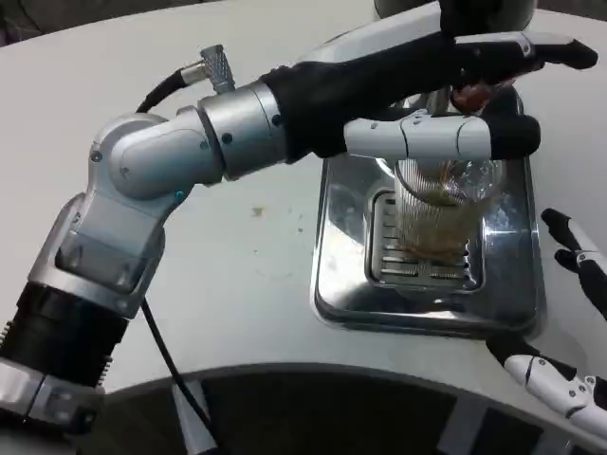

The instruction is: Grasp the cup under the faucet to collect the drink, then remove the cup.

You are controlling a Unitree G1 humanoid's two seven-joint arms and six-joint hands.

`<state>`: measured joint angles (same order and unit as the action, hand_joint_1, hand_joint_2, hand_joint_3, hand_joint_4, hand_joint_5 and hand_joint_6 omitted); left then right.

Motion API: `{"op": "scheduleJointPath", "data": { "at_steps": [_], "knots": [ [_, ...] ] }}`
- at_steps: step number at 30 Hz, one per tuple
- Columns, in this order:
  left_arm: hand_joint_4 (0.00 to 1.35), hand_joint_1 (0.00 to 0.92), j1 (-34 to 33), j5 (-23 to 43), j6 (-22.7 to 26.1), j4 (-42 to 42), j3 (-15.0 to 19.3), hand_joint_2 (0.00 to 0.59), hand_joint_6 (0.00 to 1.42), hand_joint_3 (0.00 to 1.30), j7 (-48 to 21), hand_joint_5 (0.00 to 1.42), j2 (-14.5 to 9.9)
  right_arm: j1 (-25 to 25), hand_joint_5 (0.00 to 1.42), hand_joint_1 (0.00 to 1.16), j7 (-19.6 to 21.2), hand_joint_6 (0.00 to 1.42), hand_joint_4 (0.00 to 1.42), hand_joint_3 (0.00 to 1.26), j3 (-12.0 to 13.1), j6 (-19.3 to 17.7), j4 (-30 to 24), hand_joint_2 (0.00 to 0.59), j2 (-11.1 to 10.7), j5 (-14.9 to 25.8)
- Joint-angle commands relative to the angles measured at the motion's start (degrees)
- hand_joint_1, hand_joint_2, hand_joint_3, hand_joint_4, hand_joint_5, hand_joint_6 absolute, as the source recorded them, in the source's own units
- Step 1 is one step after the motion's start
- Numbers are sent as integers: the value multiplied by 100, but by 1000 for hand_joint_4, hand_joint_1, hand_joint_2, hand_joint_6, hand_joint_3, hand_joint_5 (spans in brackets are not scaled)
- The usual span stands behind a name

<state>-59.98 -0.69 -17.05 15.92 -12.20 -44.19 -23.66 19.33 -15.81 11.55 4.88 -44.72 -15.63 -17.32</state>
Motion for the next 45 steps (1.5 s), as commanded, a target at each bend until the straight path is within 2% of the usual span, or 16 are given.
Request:
{"op": "scheduleJointPath", "data": {
  "at_steps": [1,14,31,45],
  "knots": [
    [38,0,202,-215,42,18,-151,79,93,150,-139,61,-74,-133,50,530,247,0,0,0,-146,-122,201,267,111,24],
    [47,0,206,-188,61,-50,-117,81,93,150,-135,69,-119,-728,50,537,552,0,2,0,-392,-261,797,267,152,54],
    [59,0,239,-102,108,-127,-9,82,93,150,-110,72,-188,-1572,57,530,758,0,9,0,-605,-349,1532,253,148,125],
    [61,0,195,-38,57,-73,85,88,103,150,-151,79,-239,-2240,61,536,968,0,12,0,-578,-912,2518,247,139,337]
  ]
}}
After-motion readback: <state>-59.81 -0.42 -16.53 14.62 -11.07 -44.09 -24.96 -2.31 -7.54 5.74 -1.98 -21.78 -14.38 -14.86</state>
